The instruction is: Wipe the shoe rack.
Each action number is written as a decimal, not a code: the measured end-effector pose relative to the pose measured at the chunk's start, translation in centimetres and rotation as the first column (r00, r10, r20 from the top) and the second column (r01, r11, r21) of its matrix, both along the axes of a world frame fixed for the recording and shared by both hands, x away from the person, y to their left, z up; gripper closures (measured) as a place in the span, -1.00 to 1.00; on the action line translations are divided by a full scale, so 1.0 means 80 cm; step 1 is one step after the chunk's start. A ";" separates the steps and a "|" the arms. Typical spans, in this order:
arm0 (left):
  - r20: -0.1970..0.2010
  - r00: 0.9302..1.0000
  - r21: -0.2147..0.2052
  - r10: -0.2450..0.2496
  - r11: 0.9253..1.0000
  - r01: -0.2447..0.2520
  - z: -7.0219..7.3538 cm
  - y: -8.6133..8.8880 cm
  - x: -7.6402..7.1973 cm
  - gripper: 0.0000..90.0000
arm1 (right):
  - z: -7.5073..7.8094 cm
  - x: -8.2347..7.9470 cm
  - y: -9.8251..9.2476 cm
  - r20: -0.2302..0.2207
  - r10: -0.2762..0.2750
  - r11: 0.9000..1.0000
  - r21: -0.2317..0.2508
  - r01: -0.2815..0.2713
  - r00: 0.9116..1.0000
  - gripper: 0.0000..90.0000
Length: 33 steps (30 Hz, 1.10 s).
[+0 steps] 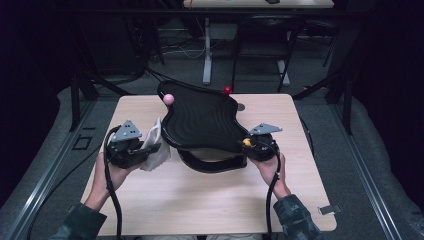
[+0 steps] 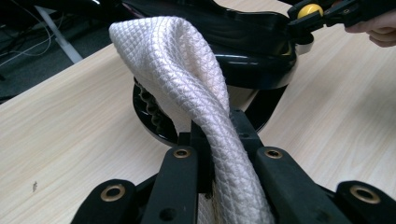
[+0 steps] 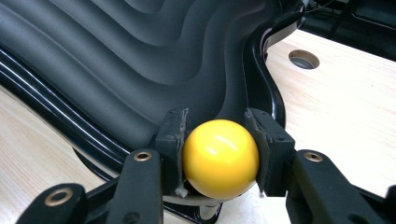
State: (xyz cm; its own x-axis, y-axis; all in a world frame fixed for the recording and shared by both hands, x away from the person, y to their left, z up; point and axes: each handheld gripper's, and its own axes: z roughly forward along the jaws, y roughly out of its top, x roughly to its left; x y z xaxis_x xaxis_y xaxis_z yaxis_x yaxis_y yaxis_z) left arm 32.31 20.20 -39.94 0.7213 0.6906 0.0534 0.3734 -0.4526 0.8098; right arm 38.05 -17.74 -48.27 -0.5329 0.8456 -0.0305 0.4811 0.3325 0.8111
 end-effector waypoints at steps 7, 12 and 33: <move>0.005 1.000 -0.003 -0.025 1.000 0.025 -0.001 -0.009 -0.008 0.85 | 0.000 0.000 0.000 0.001 0.000 1.000 -0.001 0.000 1.000 0.33; 0.007 0.999 -0.002 -0.043 0.999 0.043 0.001 -0.015 -0.011 0.84 | 0.000 0.000 0.000 0.001 0.000 1.000 -0.002 0.000 1.000 0.33; 0.031 1.000 0.039 0.005 0.999 -0.006 0.016 -0.002 0.020 0.84 | 0.000 0.005 -0.007 0.011 0.049 0.999 -0.012 -0.049 0.999 0.33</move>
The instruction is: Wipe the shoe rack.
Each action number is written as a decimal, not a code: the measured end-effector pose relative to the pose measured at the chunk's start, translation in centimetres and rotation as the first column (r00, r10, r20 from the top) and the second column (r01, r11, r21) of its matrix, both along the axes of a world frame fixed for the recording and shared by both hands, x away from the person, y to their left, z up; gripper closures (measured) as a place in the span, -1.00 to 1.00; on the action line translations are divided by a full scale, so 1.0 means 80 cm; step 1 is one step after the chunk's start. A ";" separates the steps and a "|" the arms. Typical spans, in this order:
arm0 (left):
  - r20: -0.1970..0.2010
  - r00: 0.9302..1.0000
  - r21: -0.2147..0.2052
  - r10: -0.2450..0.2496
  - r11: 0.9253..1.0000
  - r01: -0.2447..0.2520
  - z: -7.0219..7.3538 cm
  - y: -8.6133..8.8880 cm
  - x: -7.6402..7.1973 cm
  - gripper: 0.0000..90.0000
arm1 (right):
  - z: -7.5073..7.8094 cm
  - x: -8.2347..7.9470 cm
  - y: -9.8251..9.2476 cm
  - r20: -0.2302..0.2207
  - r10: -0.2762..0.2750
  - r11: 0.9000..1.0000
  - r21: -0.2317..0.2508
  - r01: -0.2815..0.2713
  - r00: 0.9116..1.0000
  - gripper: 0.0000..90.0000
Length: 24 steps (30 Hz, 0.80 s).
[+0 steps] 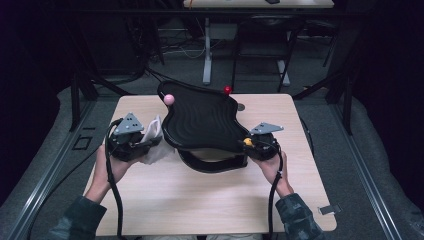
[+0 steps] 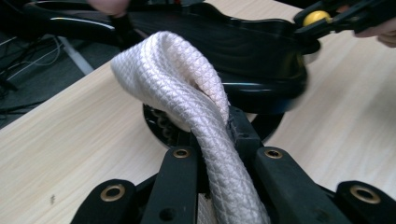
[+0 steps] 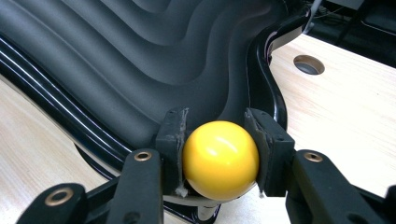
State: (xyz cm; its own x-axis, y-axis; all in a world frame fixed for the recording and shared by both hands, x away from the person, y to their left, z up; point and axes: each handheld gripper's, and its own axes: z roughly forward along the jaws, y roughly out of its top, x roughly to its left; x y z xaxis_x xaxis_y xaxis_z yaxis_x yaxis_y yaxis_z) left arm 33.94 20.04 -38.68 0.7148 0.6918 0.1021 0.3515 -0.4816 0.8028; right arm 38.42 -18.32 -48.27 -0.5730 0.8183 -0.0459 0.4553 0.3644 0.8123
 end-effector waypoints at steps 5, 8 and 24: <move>0.002 1.000 0.022 0.013 1.000 -0.013 0.000 0.002 0.016 0.84 | 0.000 0.002 -0.006 -0.004 0.034 0.999 0.003 -0.034 0.999 0.33; 0.001 1.000 0.045 0.003 0.999 -0.003 -0.003 -0.002 0.026 0.84 | 0.002 0.003 -0.012 -0.019 0.057 0.998 0.001 -0.057 0.998 0.33; 0.012 1.000 0.044 -0.005 0.999 0.004 -0.018 -0.011 0.054 0.84 | 0.002 0.003 -0.015 -0.025 0.011 1.000 0.006 -0.011 1.000 0.32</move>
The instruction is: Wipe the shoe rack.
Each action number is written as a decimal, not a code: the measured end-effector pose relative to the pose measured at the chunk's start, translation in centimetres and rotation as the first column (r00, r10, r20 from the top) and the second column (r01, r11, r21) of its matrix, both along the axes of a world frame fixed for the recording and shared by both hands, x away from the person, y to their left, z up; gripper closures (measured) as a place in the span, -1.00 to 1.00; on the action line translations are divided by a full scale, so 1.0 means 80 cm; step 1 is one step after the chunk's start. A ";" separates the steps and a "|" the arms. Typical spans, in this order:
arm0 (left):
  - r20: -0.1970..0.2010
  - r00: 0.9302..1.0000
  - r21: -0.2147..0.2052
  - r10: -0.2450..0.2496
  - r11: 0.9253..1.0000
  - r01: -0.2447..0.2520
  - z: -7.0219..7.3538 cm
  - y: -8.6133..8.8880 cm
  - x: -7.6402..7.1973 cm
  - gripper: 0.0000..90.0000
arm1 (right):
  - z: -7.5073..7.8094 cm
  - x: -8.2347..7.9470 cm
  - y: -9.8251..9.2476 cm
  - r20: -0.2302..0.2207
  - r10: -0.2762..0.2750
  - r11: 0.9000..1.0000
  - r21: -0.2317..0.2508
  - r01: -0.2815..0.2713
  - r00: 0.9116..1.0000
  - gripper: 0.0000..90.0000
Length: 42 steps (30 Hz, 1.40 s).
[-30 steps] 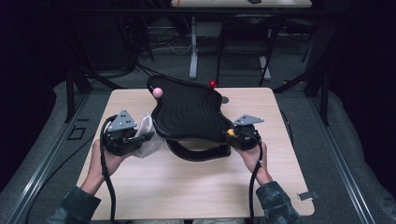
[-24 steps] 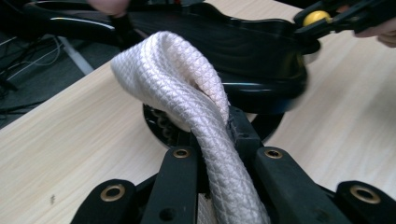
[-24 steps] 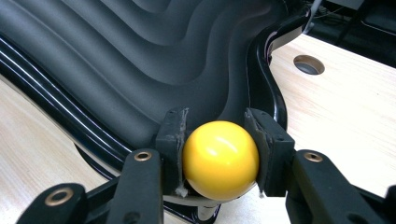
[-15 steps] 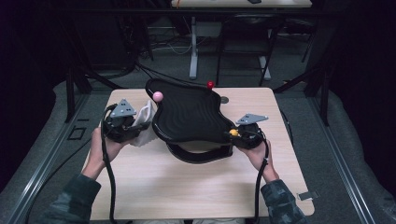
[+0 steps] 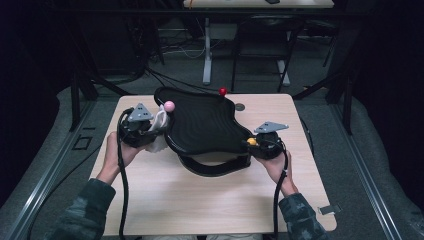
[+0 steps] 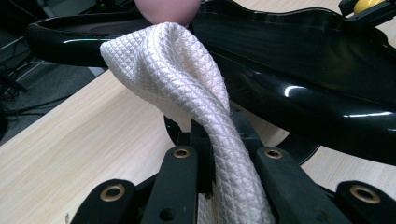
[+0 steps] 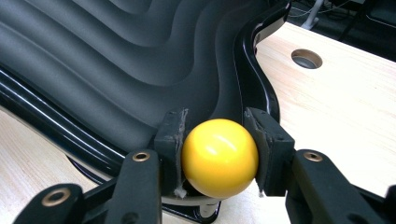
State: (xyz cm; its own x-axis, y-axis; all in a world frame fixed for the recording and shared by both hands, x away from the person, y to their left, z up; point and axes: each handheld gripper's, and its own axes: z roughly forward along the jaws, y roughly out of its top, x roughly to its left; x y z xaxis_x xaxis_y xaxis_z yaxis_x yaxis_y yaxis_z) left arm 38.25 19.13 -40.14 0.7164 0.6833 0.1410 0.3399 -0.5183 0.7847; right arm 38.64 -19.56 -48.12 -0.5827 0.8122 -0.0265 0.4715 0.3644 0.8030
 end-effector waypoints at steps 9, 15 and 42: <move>-0.014 1.000 -0.021 0.020 1.000 -0.021 -0.014 0.008 0.009 0.84 | -0.001 0.002 -0.003 0.006 0.008 1.000 0.008 -0.008 1.000 0.32; -0.027 0.999 -0.039 0.031 0.999 -0.032 -0.028 0.015 0.011 0.84 | -0.001 0.002 -0.002 0.009 -0.001 1.000 0.005 0.001 1.000 0.33; -0.038 0.998 -0.089 0.054 0.994 -0.057 -0.057 0.036 -0.004 0.84 | -0.003 0.006 0.001 -0.006 -0.075 0.997 0.021 0.075 0.997 0.32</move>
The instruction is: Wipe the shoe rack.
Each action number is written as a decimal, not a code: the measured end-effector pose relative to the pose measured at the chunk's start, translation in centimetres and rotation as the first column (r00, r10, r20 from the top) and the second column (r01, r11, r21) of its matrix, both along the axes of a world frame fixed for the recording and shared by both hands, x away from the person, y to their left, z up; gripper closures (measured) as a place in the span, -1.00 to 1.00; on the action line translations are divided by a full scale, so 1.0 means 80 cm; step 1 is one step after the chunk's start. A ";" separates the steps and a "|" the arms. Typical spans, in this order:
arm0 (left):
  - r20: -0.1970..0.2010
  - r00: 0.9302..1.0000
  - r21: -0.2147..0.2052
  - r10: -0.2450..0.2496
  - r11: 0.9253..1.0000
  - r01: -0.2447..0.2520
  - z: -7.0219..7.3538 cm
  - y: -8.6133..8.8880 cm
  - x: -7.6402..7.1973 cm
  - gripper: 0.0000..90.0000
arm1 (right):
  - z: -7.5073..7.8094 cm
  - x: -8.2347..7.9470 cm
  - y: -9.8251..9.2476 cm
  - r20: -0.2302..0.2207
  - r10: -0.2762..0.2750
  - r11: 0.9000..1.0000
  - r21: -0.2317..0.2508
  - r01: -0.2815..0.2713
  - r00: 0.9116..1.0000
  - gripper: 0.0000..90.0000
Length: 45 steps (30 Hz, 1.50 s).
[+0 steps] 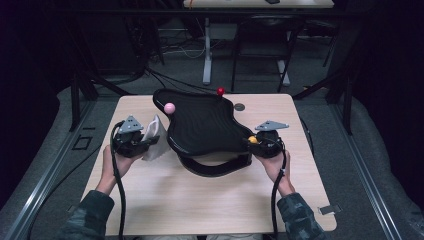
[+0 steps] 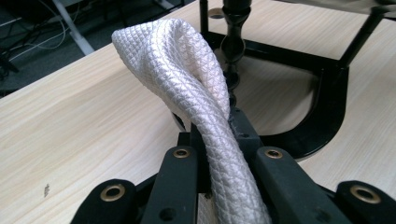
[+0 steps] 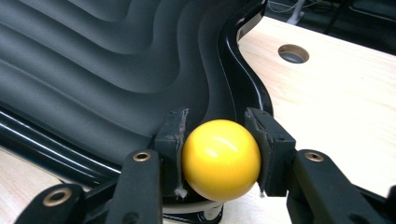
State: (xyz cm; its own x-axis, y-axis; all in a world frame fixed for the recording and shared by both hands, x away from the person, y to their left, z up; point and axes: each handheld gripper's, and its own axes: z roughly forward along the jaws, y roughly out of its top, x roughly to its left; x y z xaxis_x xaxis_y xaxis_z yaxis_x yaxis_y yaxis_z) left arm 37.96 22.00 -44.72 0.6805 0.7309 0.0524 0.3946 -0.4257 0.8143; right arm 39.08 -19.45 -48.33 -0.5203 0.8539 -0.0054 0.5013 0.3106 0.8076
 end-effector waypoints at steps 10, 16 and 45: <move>0.015 1.000 -0.005 -0.007 1.000 0.007 0.008 -0.001 -0.009 0.84 | -0.001 -0.003 -0.001 0.013 0.074 0.997 -0.002 -0.074 0.997 0.33; 0.025 1.000 -0.010 -0.017 1.000 0.017 0.008 -0.006 -0.012 0.84 | -0.002 0.003 -0.005 0.013 0.112 0.994 0.012 -0.112 0.994 0.33; -0.093 0.994 -0.080 0.056 0.995 -0.064 -0.118 -0.035 0.028 0.84 | -0.004 0.002 -0.003 0.021 0.087 0.996 0.020 -0.088 0.996 0.33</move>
State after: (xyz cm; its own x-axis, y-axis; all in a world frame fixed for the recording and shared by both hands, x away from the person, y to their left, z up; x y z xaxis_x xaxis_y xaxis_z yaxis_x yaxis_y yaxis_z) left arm 40.17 19.16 -54.19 0.6343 0.7699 -0.0696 0.4913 -0.3320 0.8053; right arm 39.27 -19.72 -48.62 -0.5930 0.8052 0.0003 0.4562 0.3357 0.8241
